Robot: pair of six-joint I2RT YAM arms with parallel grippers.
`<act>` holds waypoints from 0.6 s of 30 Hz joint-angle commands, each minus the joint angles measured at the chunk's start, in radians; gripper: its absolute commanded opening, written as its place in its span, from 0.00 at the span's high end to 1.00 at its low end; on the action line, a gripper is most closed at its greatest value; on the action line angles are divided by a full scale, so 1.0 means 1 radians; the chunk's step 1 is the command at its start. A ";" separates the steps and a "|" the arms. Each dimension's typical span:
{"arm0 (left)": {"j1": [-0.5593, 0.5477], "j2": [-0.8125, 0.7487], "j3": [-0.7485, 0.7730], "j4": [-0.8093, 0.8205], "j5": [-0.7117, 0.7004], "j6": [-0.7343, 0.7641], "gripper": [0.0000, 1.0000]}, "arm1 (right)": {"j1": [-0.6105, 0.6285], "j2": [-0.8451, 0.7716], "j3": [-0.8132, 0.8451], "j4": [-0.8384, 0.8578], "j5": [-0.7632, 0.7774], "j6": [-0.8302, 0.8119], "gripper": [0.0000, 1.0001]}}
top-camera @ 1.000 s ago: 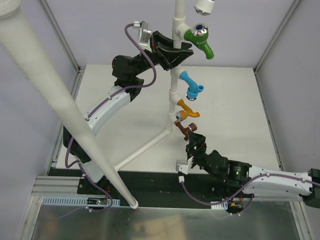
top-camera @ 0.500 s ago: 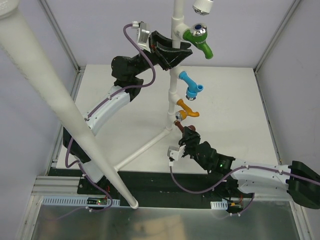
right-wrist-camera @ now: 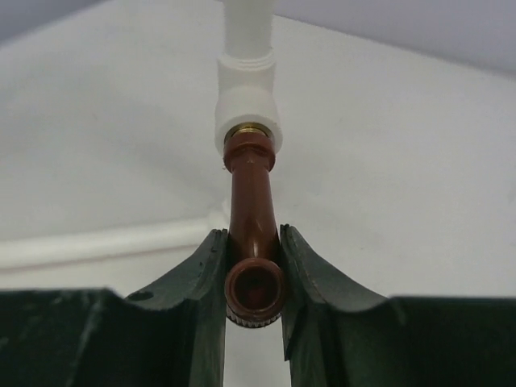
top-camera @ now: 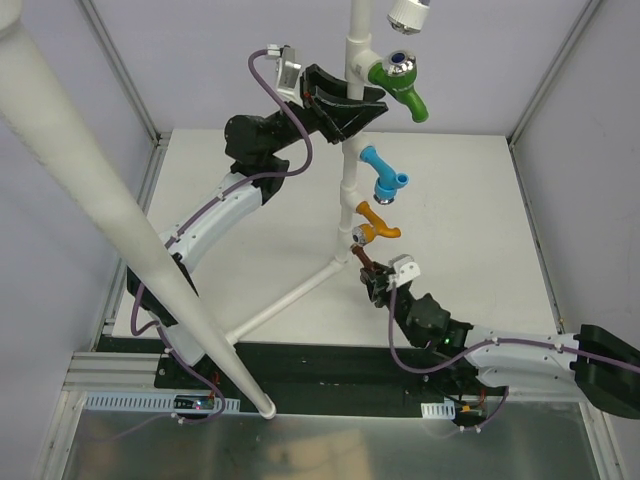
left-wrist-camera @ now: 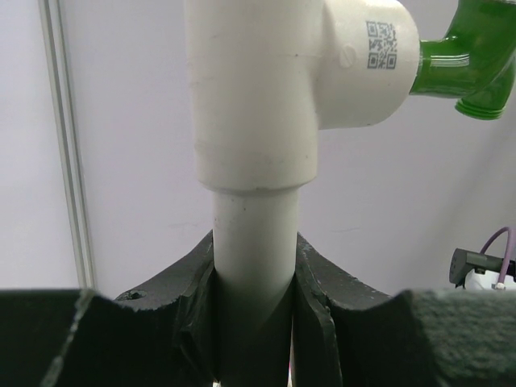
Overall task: Install the water faucets
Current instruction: Screw the water faucet onto the adaptor.
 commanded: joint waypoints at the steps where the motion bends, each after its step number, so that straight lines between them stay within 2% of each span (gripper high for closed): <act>1: 0.001 -0.066 -0.014 0.123 0.106 -0.068 1.00 | -0.004 -0.057 -0.079 0.133 0.212 0.711 1.00; 5: 0.001 -0.063 -0.013 0.124 0.102 -0.069 1.00 | -0.007 -0.099 -0.142 0.138 0.307 1.146 1.00; 9: 0.002 -0.058 -0.013 0.127 0.102 -0.075 1.00 | -0.013 -0.143 -0.137 -0.005 0.350 1.542 1.00; 14: 0.002 -0.063 -0.016 0.126 0.102 -0.072 1.00 | -0.015 -0.211 -0.091 -0.462 0.331 2.467 1.00; 15: 0.002 -0.063 -0.018 0.126 0.103 -0.074 1.00 | -0.015 -0.211 -0.099 -0.469 0.312 2.550 1.00; 17: 0.002 -0.066 -0.021 0.126 0.103 -0.072 1.00 | -0.015 -0.225 -0.097 -0.469 0.294 2.614 1.00; 18: 0.002 -0.067 -0.025 0.127 0.102 -0.071 1.00 | -0.016 -0.237 -0.093 -0.477 0.289 2.628 0.95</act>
